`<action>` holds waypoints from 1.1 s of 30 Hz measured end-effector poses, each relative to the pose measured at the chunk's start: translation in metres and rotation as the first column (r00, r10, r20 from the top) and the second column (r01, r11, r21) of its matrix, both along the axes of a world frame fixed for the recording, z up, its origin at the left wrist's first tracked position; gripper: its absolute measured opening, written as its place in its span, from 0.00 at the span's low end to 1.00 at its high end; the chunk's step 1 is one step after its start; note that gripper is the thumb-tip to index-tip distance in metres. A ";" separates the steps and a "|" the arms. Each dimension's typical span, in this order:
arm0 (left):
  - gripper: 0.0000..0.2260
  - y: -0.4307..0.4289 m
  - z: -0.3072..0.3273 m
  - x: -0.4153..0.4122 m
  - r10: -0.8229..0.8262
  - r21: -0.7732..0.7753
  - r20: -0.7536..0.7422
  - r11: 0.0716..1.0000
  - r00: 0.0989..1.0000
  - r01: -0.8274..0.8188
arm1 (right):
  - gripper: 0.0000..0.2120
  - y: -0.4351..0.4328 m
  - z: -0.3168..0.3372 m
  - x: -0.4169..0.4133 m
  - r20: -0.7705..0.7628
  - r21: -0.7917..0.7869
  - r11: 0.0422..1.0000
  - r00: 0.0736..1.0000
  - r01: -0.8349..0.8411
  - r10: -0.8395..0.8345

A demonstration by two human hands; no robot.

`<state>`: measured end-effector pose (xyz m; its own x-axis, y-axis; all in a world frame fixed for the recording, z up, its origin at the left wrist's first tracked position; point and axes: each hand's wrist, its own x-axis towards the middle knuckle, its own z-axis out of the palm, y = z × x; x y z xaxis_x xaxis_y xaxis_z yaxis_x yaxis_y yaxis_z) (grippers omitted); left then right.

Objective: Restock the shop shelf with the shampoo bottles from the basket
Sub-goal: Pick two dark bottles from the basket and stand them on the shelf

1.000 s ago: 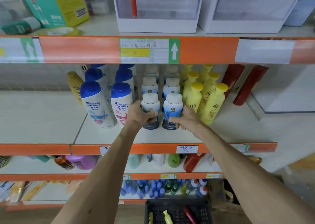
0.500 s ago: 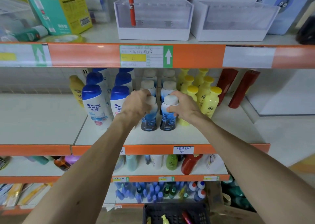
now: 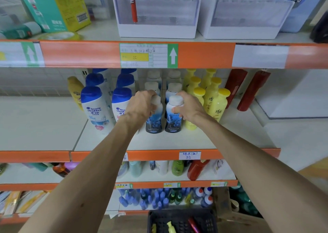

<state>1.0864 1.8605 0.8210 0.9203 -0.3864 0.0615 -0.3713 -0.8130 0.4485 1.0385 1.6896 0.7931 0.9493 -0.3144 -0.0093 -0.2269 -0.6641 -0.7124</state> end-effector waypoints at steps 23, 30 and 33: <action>0.22 0.011 0.002 -0.004 0.011 0.051 0.030 0.999 0.999 -0.013 | 0.27 0.006 0.001 -0.010 0.035 0.018 1.000 0.999 0.024 -0.025; 0.25 0.013 0.012 -0.022 0.008 0.046 0.151 0.999 0.989 -0.015 | 0.21 0.008 0.020 -0.040 0.236 -0.194 0.978 0.971 0.073 -0.025; 0.19 0.007 0.024 -0.040 -0.013 0.041 0.277 0.999 0.961 0.001 | 0.15 0.007 0.030 -0.058 0.305 -0.345 0.934 0.952 0.096 0.015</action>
